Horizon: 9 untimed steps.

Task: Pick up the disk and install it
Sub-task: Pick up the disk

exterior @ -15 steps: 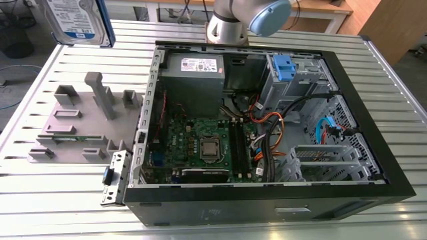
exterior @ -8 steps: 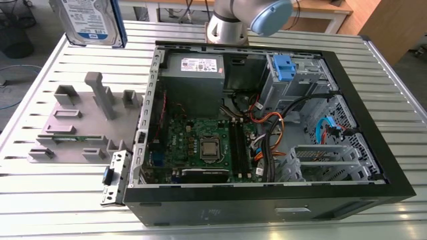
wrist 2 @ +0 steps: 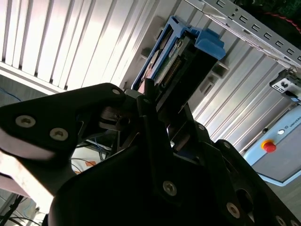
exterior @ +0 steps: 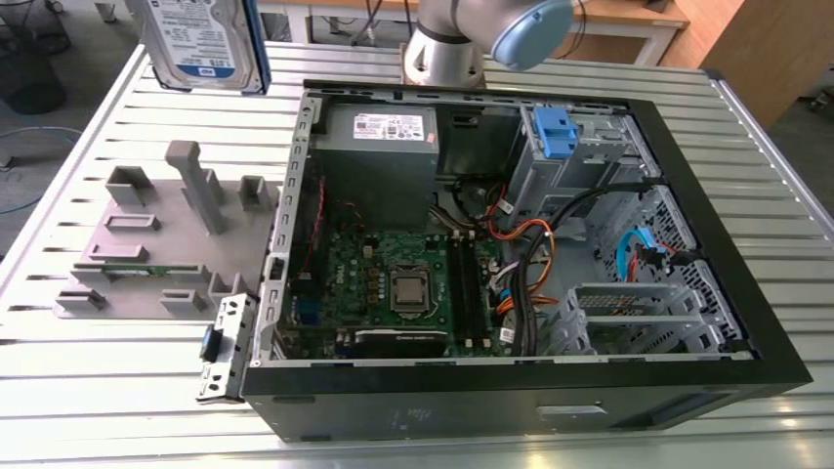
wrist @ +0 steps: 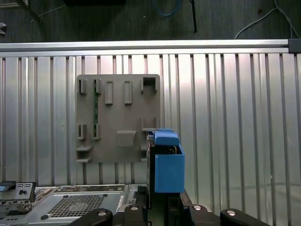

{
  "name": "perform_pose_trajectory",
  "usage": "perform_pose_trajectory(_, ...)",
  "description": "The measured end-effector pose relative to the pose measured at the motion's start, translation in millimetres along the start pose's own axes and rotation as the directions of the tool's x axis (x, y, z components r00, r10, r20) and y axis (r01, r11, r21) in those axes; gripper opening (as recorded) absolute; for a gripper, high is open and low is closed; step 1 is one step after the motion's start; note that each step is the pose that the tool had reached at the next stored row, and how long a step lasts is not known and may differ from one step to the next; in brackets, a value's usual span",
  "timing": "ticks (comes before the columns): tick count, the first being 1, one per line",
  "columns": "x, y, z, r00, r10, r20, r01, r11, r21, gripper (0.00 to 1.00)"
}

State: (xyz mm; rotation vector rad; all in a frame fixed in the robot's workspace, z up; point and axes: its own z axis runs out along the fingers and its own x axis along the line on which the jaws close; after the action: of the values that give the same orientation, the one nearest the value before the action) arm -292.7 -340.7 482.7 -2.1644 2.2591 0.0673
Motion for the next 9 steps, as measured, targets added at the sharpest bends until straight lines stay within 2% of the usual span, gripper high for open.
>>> perform_pose_trajectory(9, -1.2, -27.0, -0.6, 1.0000, 0.000, 0.0000, 0.000, 1.0000, 0.0000, 0.35)
